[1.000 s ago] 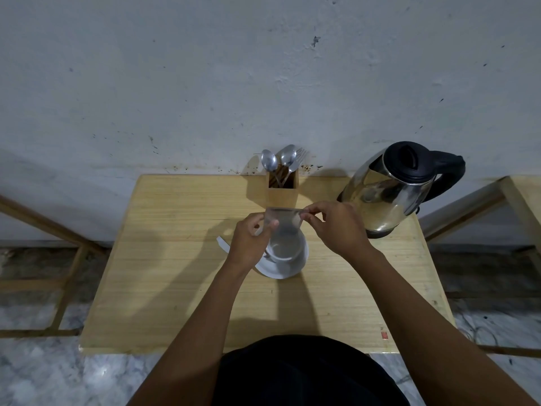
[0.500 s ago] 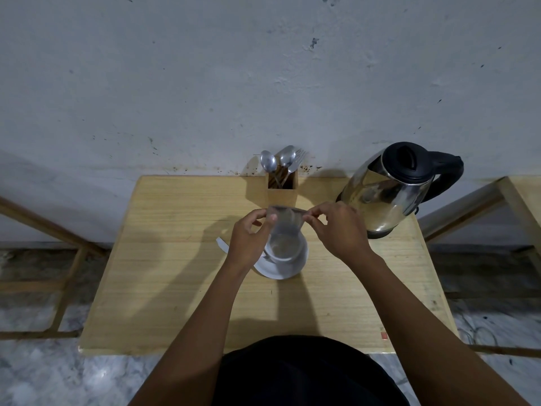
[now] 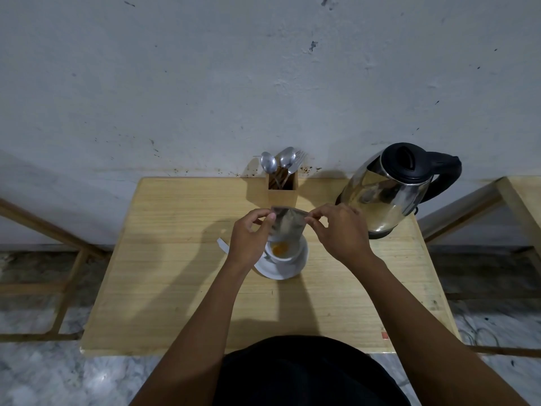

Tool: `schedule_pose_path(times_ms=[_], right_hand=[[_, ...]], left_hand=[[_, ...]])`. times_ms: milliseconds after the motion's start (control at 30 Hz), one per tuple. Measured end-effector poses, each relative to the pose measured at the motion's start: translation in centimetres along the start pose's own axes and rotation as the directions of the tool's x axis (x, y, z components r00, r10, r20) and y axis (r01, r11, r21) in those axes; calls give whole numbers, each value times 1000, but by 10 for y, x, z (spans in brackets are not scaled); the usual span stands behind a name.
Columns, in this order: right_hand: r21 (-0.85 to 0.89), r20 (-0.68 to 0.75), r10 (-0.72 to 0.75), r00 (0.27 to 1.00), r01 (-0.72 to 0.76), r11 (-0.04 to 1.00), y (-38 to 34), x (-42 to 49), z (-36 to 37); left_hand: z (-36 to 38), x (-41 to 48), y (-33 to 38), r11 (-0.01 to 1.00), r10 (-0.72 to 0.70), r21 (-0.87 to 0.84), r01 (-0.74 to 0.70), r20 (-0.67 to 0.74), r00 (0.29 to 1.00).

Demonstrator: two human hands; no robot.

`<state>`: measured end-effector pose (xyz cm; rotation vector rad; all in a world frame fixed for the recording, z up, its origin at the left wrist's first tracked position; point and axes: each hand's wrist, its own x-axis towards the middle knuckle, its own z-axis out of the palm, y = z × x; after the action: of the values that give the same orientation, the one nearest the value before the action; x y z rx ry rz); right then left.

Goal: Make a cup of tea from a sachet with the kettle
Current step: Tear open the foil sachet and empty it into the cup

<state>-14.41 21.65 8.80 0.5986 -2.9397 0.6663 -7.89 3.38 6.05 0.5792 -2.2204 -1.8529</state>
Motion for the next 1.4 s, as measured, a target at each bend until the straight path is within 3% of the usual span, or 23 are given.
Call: schedule_pose_path(times_ms=[500,667,833,967,1233,1400], right_hand=[[80,-9,48,999,-47,996,1,-16,10],[164,-35,144,989,-136,977,3,-18,13],[215,22,176,984,-176,961,4,-20,14],[168,154,187,970,-212,963,11,-19,14],[44,5,111,994,-111,993,10,-18,10],[52,53,67,996,-70,996,5,-21,10]], left_hand=[[0,1,-4,992,44,119,-42,-15,999],[0,4,-4,987,85,135,-90,41,996],[-3,4,-10,972,91,206,-108,92,992],[-2,3,-9,955,116,259,-146,130,985],[8,0,-2,961,139,233,-151,67,988],[9,-1,0,962,143,224,-157,75,987]])
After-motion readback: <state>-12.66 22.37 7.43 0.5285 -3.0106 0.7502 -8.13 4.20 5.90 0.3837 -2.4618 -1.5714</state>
